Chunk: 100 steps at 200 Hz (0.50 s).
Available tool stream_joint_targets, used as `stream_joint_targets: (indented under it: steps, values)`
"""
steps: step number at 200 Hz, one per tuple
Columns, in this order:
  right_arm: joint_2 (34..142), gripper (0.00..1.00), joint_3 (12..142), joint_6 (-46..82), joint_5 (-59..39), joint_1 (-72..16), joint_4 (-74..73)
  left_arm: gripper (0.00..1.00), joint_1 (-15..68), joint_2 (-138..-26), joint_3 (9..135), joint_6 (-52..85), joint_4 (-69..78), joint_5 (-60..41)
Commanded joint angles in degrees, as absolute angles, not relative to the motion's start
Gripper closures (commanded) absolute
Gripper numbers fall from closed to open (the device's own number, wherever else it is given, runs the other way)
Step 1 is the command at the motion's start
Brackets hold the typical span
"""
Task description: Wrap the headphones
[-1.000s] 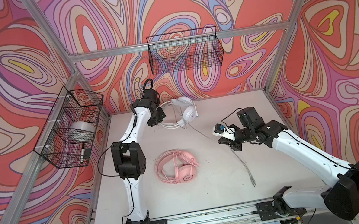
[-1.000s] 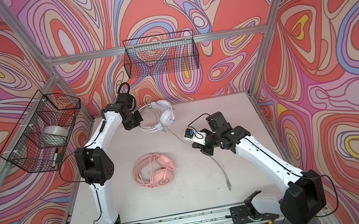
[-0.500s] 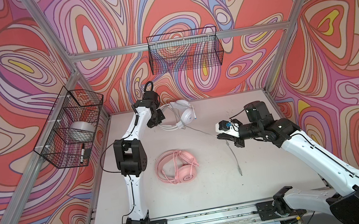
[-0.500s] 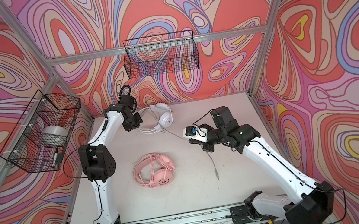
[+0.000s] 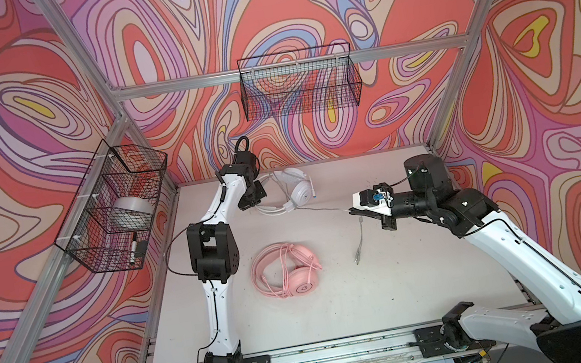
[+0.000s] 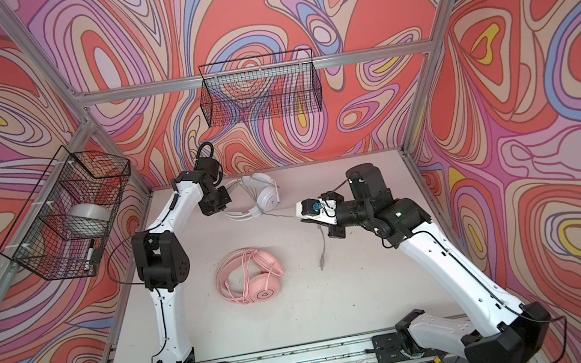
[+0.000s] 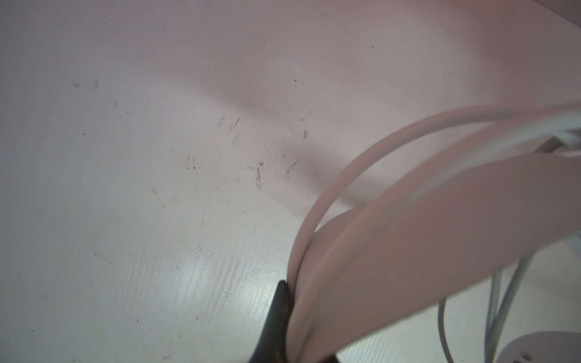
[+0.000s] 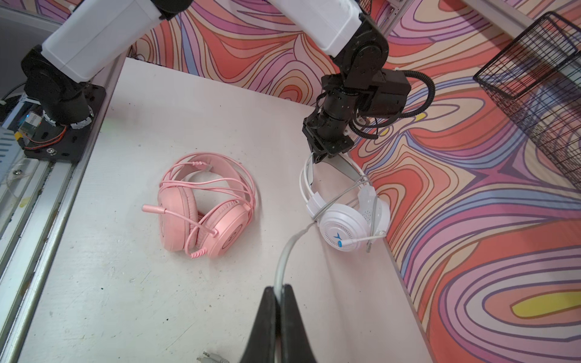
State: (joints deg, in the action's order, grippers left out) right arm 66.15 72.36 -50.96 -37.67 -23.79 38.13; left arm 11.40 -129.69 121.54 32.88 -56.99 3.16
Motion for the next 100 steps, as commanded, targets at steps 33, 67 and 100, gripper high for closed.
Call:
stream_joint_targets:
  steps: [33,67,100]
  values:
    - [66.6,1.00,77.0,-53.4,-41.6,-22.8,36.8,1.00,10.8,-132.1,123.0,32.2,-55.4,7.0]
    - [66.2,1.00,77.3,-53.0,-43.4,-20.6,36.2,1.00,10.5,-133.3,123.0,32.2,-55.2,7.6]
    - [67.0,1.00,77.7,-52.9,-44.5,-20.1,36.5,1.00,10.5,-133.5,122.6,31.8,-55.0,7.9]
